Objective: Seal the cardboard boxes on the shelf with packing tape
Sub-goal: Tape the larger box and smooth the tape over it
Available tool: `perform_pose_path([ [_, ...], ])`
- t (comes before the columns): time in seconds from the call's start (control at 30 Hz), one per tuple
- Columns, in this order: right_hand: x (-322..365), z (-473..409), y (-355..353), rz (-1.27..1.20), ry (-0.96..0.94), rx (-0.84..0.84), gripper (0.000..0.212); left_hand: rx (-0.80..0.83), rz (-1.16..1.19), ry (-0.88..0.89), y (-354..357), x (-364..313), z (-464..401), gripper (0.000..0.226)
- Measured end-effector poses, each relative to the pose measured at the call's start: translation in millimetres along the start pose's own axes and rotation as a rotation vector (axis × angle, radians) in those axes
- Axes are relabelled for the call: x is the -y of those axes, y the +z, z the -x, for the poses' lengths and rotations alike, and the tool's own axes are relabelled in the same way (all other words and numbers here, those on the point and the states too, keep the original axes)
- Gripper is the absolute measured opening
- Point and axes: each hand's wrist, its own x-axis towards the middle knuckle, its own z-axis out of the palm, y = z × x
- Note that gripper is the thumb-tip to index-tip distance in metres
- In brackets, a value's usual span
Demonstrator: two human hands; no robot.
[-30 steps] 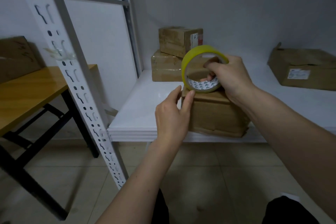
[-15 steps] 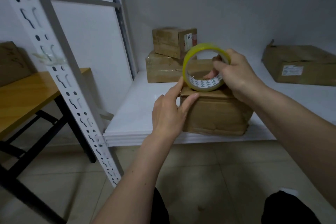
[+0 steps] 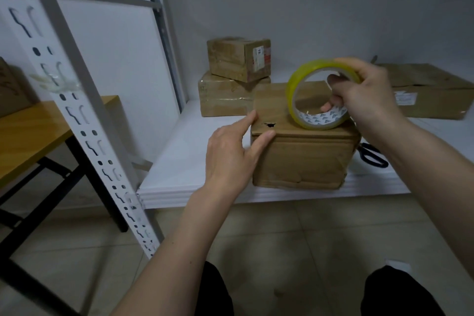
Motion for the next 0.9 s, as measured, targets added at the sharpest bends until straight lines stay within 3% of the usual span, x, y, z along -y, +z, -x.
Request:
perform_pose_path([
  [0.13, -2.4, 2.2, 3.1, -0.032, -0.005, -0.039, 0.019, 0.057, -0.143, 0.120, -7.2, -11.0, -0.9, 0.042],
  [0.3, -4.2, -7.1, 7.6, -0.307, 0.220, -0.025, 0.007, 0.078, -0.121, 0.126, -4.3, -11.4, -0.4, 0.043],
  [0.5, -8.0, -2.0, 7.0, -0.169, 0.049, 0.027, 0.021, 0.059, -0.251, 0.242, -0.7, -14.5, -3.6, 0.048],
  [0.63, -9.4, -2.7, 8.3, -0.146, 0.056, 0.032, 0.018, 0.059, -0.377, 0.362, 6.2, -18.0, -8.3, 0.052],
  [0.77, -9.8, -3.8, 10.8, -0.157, 0.083, 0.040, 0.018, 0.115, -0.230, 0.353, 9.4, -18.8, -7.0, 0.048],
  [0.9, -13.9, -4.3, 13.8, -0.164, 0.097, 0.018, 0.021, 0.063, -0.342, 0.399, -0.3, -13.5, -6.2, 0.050],
])
